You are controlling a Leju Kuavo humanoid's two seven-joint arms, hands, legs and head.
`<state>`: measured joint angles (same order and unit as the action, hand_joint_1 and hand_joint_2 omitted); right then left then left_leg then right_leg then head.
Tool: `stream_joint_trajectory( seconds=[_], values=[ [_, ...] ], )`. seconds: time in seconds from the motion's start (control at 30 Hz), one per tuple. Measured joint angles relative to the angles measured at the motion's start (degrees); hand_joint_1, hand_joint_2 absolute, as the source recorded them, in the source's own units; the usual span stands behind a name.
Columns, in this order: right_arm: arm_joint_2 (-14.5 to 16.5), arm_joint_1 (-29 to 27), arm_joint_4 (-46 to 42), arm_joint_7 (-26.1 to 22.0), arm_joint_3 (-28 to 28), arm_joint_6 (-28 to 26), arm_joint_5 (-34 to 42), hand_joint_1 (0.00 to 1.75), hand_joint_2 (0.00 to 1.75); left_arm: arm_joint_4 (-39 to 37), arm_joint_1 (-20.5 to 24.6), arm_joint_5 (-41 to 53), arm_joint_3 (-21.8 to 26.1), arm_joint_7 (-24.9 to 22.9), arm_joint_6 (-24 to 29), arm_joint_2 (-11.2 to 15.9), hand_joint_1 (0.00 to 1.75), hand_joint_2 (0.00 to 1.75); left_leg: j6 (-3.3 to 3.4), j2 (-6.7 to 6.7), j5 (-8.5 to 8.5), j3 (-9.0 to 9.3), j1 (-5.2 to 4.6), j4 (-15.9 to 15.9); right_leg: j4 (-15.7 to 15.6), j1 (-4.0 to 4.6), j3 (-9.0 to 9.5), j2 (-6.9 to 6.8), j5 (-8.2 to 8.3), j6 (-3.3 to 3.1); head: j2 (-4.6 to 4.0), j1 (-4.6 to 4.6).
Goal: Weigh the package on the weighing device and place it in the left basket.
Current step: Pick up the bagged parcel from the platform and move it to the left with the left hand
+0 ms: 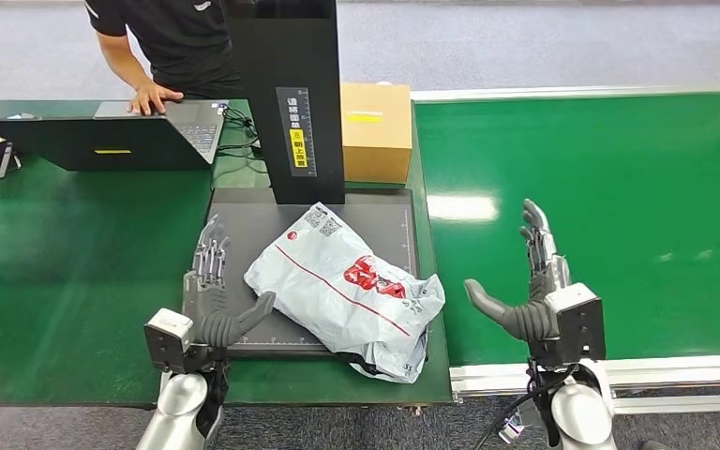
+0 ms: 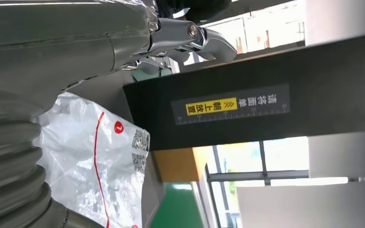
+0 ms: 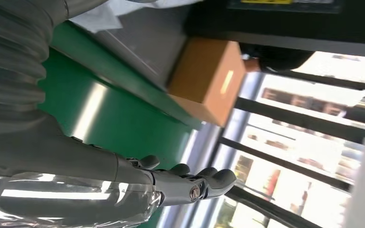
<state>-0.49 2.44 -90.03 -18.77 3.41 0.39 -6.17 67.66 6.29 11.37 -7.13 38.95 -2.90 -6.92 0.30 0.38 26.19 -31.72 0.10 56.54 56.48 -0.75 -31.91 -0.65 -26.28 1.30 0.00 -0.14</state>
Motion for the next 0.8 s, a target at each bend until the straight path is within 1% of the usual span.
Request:
stream_joint_trajectory(
  seconds=[0.27, 0.6, 0.7, 0.8],
  values=[
    [1.15, -3.16, 2.69, 2.86, 1.05, 7.9, 1.67, 0.0, 1.75, -0.29, 0.84, 2.31, -0.66, -0.79, -0.18, -0.07, 0.0, 1.75, 0.0, 0.0, 0.0, -0.03, 0.0, -0.01, 0.0, 0.0, -0.02, 0.0, -0.01, -0.01, 0.0, 0.01],
    [1.32, -4.29, 3.45, 3.9, 1.05, 9.56, 1.5, 0.0, 1.75, -1.1, 1.63, 4.49, -1.45, -1.19, 0.86, -0.07, 0.0, 1.75, 0.0, 0.0, 0.0, -0.02, 0.0, 0.0, 0.0, -0.01, -0.02, 0.0, 0.0, 0.0, 0.0, 0.01],
    [1.34, -4.41, 3.47, 4.32, 1.05, 10.09, 0.79, 0.0, 1.75, -1.5, 1.97, 8.63, -2.3, -1.83, 3.46, -0.05, 0.0, 1.75, 0.0, 0.0, 0.0, -0.02, 0.0, 0.01, 0.0, -0.01, -0.02, 0.0, 0.0, 0.0, 0.0, 0.01],
    [1.43, -4.4, 3.42, 4.27, 1.05, 10.45, -0.02, 0.0, 1.75, -2.34, 2.69, 18.91, -4.3, -4.54, 9.29, 0.02, 0.0, 1.75, 0.0, 0.0, 0.0, -0.02, 0.0, 0.01, 0.0, -0.01, -0.02, 0.0, 0.0, 0.0, 0.0, 0.01]
  ],
)
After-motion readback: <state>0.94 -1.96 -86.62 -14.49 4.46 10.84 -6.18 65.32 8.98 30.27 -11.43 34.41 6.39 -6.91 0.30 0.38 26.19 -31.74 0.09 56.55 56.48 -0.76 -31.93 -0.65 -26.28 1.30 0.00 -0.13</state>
